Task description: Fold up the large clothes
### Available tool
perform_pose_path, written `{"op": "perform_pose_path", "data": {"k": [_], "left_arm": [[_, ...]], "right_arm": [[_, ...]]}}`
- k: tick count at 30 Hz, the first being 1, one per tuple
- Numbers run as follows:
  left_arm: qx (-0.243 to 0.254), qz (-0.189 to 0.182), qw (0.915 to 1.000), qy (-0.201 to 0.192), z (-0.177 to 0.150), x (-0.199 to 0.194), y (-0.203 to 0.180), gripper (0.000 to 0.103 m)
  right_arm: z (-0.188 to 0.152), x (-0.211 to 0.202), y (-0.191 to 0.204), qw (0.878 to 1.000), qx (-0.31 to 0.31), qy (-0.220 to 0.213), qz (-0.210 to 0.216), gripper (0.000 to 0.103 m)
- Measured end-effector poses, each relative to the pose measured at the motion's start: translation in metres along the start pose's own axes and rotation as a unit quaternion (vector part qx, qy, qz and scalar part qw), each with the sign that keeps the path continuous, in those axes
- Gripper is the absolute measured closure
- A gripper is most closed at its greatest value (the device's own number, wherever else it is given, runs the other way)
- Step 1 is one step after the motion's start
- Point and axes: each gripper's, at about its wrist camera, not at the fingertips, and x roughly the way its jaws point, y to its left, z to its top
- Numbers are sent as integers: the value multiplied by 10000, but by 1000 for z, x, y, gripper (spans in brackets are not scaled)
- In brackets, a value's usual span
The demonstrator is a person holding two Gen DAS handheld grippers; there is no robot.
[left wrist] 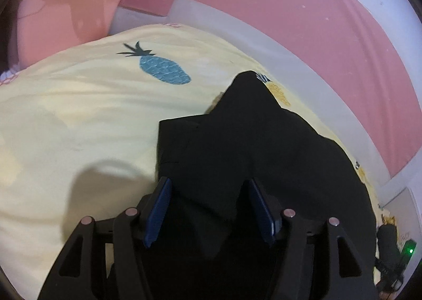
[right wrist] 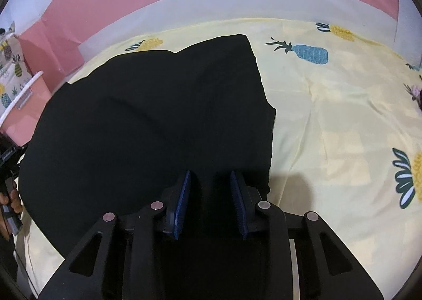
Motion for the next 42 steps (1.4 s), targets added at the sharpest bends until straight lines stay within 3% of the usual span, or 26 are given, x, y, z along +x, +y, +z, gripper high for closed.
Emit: {"op": "perform_pose_path", "data": {"k": [5,9,12,20,26,32,42], "left_arm": [[111,96,9998,-156,-3,-44,-9,43],[363,10,9981,-505,-19,-97,-26,42],[576,11,9964,-627,-44,-137,-42,41],[1090,1,9920,-629,-122,-215,-84,36],[1495,183,9876,-451,-176,-239,-111,35],[1605,272,9866,-130,-218,-250,-117,35],[1951,672,9784,-98,-240,-258,-116,35]], "right_arm": [[-4,-32,-2,9999,101,-94,47,70],[-24,-76,8,9990,-30,-440,25,66],[-44,-111,11,9979,12,-650,78,56],[-94,-188,36,9943,-153,-1055,56,55],[-133,-221,67,9892,-574,-1341,-174,50],[-177,-220,86,9909,-732,-1101,-260,49],[-208,-219,94,9924,-765,-898,-347,49]]}}
